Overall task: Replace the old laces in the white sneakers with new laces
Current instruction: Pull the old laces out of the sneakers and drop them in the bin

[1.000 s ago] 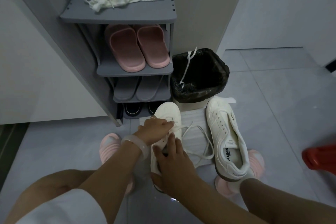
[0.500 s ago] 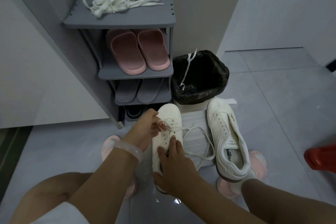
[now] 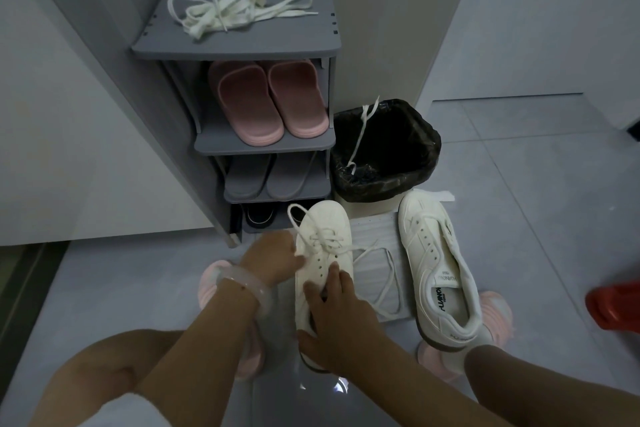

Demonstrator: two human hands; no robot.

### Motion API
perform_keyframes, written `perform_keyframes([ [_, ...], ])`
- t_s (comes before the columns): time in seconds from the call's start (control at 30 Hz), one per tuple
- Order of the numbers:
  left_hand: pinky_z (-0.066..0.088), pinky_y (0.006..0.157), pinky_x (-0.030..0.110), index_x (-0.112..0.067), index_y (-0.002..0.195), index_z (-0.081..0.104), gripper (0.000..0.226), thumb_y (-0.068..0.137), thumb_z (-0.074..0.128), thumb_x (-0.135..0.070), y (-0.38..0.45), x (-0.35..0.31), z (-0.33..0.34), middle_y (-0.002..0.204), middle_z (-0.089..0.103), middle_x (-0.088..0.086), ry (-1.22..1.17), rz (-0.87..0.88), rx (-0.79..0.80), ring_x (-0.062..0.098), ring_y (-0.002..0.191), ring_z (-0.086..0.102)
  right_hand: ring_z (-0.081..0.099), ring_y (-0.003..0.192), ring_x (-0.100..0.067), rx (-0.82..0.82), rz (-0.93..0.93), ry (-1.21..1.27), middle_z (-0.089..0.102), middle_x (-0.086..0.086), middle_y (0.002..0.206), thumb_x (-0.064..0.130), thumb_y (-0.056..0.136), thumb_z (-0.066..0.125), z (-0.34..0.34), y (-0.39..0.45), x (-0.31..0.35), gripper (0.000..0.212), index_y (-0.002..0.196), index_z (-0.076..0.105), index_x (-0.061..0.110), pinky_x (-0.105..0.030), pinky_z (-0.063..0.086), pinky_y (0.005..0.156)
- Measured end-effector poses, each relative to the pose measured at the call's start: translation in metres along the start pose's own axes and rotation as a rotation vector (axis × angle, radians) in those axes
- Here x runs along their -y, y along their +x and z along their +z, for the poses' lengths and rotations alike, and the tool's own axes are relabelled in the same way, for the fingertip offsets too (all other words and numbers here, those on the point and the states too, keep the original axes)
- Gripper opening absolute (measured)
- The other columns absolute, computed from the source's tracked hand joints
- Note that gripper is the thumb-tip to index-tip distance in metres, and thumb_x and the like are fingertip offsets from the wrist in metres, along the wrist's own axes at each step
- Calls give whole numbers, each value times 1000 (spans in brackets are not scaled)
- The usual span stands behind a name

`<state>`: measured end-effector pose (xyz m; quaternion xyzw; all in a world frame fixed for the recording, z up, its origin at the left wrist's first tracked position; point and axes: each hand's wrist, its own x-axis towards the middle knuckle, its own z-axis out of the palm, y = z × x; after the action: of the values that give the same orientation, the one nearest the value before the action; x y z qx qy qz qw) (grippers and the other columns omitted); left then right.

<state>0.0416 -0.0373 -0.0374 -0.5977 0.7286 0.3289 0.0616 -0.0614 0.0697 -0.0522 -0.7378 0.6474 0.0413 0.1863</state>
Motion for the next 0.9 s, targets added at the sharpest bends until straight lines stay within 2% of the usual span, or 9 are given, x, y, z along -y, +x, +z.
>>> perform_keyframes([
  [0.1, 37, 63, 22, -13, 79, 51, 15, 86, 60, -23, 7, -7, 29, 84, 55, 2, -201, 19, -71, 17, 82, 53, 51, 116, -45, 25, 23, -64, 43, -36, 132, 57, 68, 61, 5, 3, -2, 69, 117, 55, 7, -45, 54, 61],
  [0.17, 42, 72, 29, -11, 83, 53, 10, 89, 55, -18, 12, -9, 38, 92, 59, 8, -139, 35, -210, 21, 86, 56, 64, 98, -39, 31, 64, -100, 59, -30, 117, 64, 52, 66, 7, 5, -2, 73, 102, 65, 11, -38, 53, 47],
  [0.27, 43, 78, 36, -6, 87, 55, 11, 92, 46, -12, 16, -12, 41, 91, 58, 10, -79, 109, -352, 25, 88, 56, 65, 93, -37, 71, 76, -76, 62, -28, 113, 64, 50, 63, 11, 4, -2, 71, 99, 66, 13, -40, 53, 48],
  [0.43, 31, 64, 13, -9, 82, 52, 13, 94, 46, -6, 1, -30, -25, 73, 41, -7, -579, 240, -1021, 2, 66, 40, 68, 85, -34, 31, 81, -85, 67, -24, 105, 67, 46, 56, 14, 4, -4, 69, 94, 71, 21, -42, 54, 49],
  [0.5, 36, 69, 12, -8, 89, 52, 6, 93, 48, -9, 2, -25, -36, 81, 46, 1, -558, 266, -953, 7, 70, 43, 68, 85, -34, 28, 91, -89, 67, -24, 104, 67, 46, 53, 16, 4, -3, 68, 93, 72, 21, -45, 55, 53],
  [0.6, 41, 74, 34, -4, 110, 48, 25, 90, 55, -17, 12, -14, -11, 96, 52, 10, -486, 25, -564, 22, 84, 49, 68, 85, -34, 38, 86, -83, 67, -23, 104, 67, 48, 53, 13, 3, -3, 68, 94, 71, 21, -47, 55, 56],
  [0.7, 34, 73, 24, -4, 100, 55, 18, 89, 57, -19, 12, -11, 24, 94, 58, 7, -403, -77, -257, 23, 91, 55, 68, 86, -33, 12, 86, -104, 67, -22, 105, 67, 48, 56, 14, 2, -3, 67, 94, 70, 21, -47, 56, 60],
  [0.8, 34, 71, 21, -12, 79, 47, 11, 87, 54, -11, 13, -10, 43, 93, 62, 9, -279, 8, -276, 25, 95, 58, 68, 84, -34, 5, 83, -92, 68, -24, 102, 65, 48, 52, 14, 3, -2, 66, 91, 71, 18, -47, 56, 63],
  [0.9, 27, 65, 19, -8, 80, 50, 11, 90, 47, -7, 17, -12, 38, 88, 61, 11, -192, 51, -352, 29, 91, 59, 67, 84, -34, -9, 65, -103, 68, -23, 103, 66, 48, 57, 14, 3, -4, 66, 91, 70, 19, -46, 55, 65],
])
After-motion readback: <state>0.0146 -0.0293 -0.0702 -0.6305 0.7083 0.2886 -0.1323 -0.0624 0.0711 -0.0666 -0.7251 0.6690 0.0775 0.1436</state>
